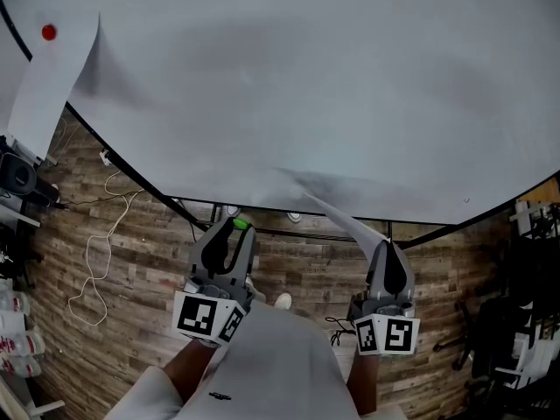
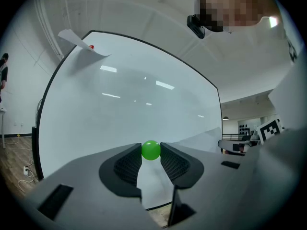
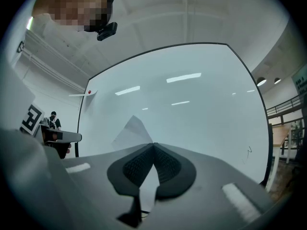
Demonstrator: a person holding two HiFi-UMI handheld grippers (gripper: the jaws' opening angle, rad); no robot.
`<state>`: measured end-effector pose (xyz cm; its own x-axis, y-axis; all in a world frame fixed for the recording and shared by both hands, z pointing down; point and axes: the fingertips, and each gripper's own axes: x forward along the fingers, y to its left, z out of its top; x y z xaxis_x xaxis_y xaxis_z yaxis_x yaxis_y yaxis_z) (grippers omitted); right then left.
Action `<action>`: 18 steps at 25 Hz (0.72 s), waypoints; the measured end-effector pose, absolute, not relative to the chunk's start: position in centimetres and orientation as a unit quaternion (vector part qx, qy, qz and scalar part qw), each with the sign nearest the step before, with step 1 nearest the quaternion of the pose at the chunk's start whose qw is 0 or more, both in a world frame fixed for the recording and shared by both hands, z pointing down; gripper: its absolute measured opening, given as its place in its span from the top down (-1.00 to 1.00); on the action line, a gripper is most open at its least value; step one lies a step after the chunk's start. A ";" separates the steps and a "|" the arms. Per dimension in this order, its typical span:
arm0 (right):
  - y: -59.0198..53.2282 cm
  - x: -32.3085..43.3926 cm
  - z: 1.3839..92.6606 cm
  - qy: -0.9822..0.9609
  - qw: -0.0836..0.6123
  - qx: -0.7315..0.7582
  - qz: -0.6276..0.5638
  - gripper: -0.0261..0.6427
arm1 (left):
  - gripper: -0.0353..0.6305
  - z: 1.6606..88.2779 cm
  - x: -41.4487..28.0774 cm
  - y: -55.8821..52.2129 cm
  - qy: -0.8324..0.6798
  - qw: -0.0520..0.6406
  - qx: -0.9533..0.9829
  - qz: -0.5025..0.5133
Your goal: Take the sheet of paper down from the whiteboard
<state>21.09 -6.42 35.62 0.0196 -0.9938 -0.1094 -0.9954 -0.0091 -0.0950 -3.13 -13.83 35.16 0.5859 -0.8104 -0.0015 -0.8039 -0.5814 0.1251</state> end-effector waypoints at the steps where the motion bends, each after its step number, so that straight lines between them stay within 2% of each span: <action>1: -6.4 21.0 35.6 0.699 0.073 -0.711 0.006 0.89 | 0.51 35.2 -3.2 -13.8 -0.453 0.056 0.889 -0.028; 18: -6.8 21.1 35.6 0.698 0.057 -0.714 0.012 0.89 | 0.51 35.1 -3.3 -14.1 -0.456 0.056 0.888 -0.027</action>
